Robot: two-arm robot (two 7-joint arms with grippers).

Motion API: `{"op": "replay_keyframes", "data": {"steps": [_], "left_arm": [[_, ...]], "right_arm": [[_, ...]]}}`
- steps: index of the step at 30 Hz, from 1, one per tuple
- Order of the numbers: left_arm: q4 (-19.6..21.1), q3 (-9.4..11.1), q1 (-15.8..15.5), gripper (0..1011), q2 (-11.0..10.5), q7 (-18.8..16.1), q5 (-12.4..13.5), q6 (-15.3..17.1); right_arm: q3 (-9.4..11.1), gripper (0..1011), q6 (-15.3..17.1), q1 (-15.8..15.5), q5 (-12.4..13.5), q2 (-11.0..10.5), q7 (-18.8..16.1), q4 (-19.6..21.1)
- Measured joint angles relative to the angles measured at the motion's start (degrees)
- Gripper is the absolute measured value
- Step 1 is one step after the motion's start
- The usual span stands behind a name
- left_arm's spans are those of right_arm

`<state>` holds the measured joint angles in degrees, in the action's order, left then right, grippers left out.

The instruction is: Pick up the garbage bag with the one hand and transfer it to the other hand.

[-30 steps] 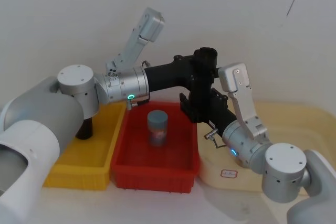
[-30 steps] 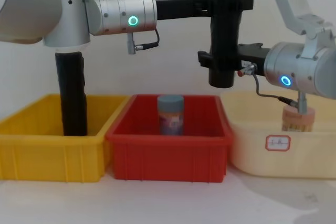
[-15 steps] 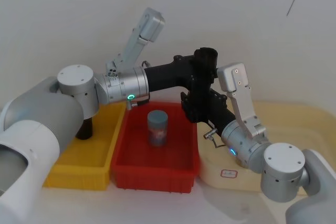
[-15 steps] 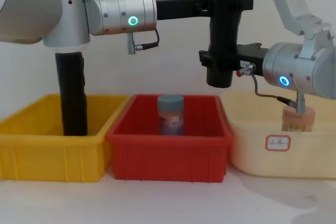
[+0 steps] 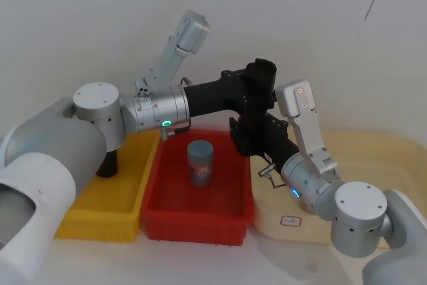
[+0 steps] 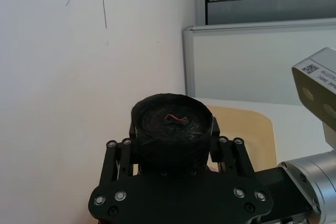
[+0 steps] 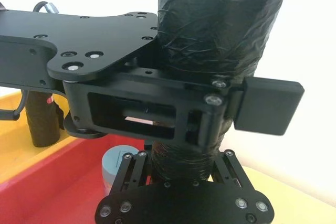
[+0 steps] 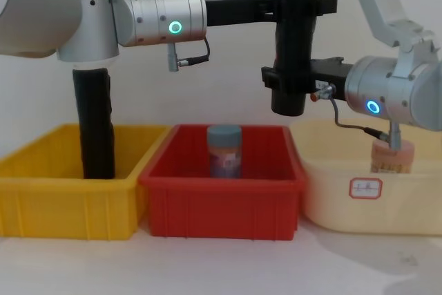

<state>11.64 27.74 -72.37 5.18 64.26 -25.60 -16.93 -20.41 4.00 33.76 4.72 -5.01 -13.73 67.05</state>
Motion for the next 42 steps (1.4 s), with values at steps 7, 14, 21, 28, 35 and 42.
{"op": "replay_keyframes", "data": {"steps": [7, 14, 21, 28, 35, 42], "left_arm": [[0.0, 0.0, 0.0, 895, 0.0, 0.0, 0.0, 0.0], [0.0, 0.0, 0.0, 1001, 0.0, 0.0, 0.0, 0.0], [0.0, 0.0, 0.0, 1001, 0.0, 0.0, 0.0, 0.0], [0.0, 0.0, 0.0, 1000, 0.0, 0.0, 0.0, 0.0], [0.0, 0.0, 0.0, 1000, 0.0, 0.0, 0.0, 0.0], [0.0, 0.0, 0.0, 1001, 0.0, 0.0, 0.0, 0.0]], "right_arm": [[0.0, 472, 0.0, 0.0, 0.0, 0.0, 0.0, 0.0], [0.3, 472, -0.1, 0.0, -0.2, 0.1, 0.4, -0.1], [1.3, 472, 0.0, 0.0, -0.8, 0.2, 2.3, -0.5], [2.6, 472, 0.4, 0.3, -1.5, 0.4, 4.9, -1.4], [4.7, 472, 1.5, 1.4, -2.4, 0.5, 8.5, -3.3], [6.5, 472, 3.3, 2.9, -3.4, 0.7, 12.2, -5.8]]}}
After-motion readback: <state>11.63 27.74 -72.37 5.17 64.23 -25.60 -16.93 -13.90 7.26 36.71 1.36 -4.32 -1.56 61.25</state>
